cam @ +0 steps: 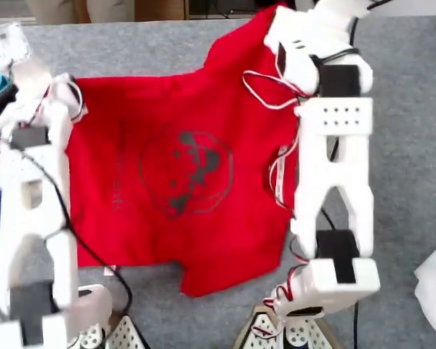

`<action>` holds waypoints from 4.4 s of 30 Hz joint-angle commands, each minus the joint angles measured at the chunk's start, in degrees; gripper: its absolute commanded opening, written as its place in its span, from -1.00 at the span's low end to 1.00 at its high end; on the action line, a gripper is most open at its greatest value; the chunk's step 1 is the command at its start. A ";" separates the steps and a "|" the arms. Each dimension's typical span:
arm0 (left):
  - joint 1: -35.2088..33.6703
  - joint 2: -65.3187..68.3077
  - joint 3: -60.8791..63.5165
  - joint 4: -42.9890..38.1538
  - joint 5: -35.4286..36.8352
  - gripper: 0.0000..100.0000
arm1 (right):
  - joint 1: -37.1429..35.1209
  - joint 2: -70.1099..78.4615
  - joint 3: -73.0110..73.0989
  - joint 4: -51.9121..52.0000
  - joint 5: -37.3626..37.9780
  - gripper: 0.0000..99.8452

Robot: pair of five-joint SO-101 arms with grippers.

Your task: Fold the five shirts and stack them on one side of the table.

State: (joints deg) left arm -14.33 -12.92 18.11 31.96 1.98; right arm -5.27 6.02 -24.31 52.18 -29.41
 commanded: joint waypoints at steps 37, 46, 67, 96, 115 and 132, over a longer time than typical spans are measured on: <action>-2.73 35.30 -56.62 56.09 -3.96 -0.96 | -1.19 5.05 0.84 22.15 -0.26 -0.99; -2.73 39.52 -56.62 64.79 -4.04 -0.96 | -4.70 4.88 0.84 37.10 0.88 -0.99; -5.89 49.01 -49.85 68.75 -12.13 -0.96 | -6.11 0.04 16.57 49.93 1.05 -0.99; -7.56 49.01 -41.67 68.75 -22.59 -0.96 | -6.02 -12.35 35.47 50.02 4.48 -0.99; -8.00 45.85 -39.65 68.84 -30.51 -0.61 | -6.37 -16.75 38.64 49.14 6.59 -0.42; -0.70 34.68 -43.52 68.75 -13.45 -0.61 | -6.64 -23.52 29.14 39.21 1.67 -0.63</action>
State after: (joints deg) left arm -18.11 20.66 -22.68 99.82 -16.22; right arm -10.73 -15.25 6.99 94.55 -26.33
